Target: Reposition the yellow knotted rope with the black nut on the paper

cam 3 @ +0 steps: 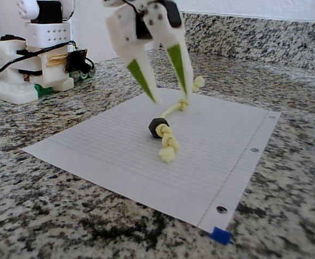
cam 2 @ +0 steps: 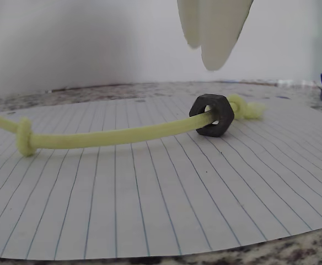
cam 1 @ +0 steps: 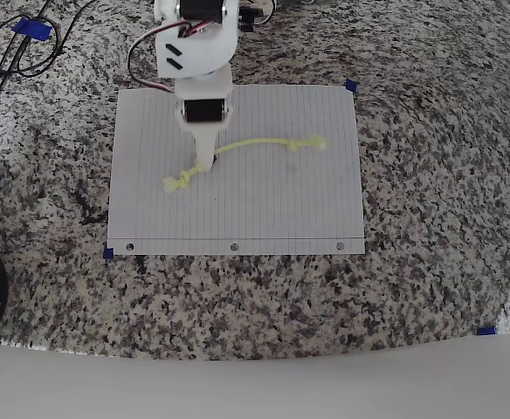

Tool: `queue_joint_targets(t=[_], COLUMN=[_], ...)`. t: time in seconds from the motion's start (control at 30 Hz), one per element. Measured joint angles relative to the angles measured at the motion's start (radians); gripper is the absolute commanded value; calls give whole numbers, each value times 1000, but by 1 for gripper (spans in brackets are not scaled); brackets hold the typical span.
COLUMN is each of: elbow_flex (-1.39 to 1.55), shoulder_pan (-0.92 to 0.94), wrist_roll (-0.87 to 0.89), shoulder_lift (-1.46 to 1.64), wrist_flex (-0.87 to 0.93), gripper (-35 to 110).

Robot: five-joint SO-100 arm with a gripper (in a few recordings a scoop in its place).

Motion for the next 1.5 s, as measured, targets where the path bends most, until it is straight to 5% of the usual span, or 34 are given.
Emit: queue_joint_targets(t=[0.57,1.5], elbow_flex=[-314,-396], shoulder_pan=[87,71], wrist_roll=[169,247], shoulder_lift=[-304,-449], wrist_flex=[135,130], gripper=[43,35])
